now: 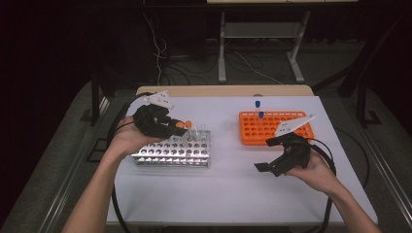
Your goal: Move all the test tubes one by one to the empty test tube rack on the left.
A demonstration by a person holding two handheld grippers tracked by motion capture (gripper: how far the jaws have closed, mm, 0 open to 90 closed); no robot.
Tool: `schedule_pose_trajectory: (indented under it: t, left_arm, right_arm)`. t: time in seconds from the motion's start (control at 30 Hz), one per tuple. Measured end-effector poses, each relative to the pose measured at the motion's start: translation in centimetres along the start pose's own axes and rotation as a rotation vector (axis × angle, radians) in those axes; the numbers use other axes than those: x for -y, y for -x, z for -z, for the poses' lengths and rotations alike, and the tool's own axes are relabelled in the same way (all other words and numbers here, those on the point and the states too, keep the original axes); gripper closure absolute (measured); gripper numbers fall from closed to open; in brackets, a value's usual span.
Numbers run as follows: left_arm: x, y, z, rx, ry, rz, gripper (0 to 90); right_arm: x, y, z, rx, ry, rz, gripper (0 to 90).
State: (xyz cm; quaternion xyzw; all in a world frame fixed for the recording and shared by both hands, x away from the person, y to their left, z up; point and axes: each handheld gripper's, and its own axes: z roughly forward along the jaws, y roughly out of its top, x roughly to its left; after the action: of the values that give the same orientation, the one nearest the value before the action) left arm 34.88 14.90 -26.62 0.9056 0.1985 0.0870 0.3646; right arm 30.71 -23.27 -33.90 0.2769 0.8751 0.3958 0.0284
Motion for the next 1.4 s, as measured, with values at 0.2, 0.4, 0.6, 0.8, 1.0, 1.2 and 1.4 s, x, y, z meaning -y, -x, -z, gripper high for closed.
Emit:
schedule_pose_trajectory:
  t: [0.2,0.4,0.6,0.8,1.0,1.2,1.4]
  left_arm:
    - [0.1,-1.2,-0.1,-0.029,0.004,0.017,68.9]
    - [0.6,-2.5,-0.5,-0.048,0.012,0.041,69.0]
    - [0.8,-3.7,-1.0,-0.069,0.024,0.062,69.0]
    - [1.0,-4.9,-1.9,-0.072,0.020,0.078,69.0]
    - [1.3,-5.5,-2.9,-0.067,0.020,0.092,69.0]
    - [2.1,-5.9,-4.2,-0.047,-0.004,0.099,68.9]
    - [2.8,-6.2,-5.1,-0.030,-0.025,0.107,68.8]
  right_arm:
    - [0.0,1.1,0.3,-0.003,0.004,-0.011,0.3]
    - [0.0,2.4,0.4,0.005,0.004,-0.027,0.3]
    - [-0.1,3.9,0.2,0.014,0.003,-0.057,0.3]
    - [-0.1,5.1,-0.1,0.021,-0.004,-0.080,0.3]
    - [0.2,6.4,-0.3,0.029,-0.001,-0.108,0.3]
    - [0.3,7.5,-0.6,0.039,0.001,-0.123,0.3]
    - [0.4,8.2,-0.9,0.049,0.007,-0.136,0.3]
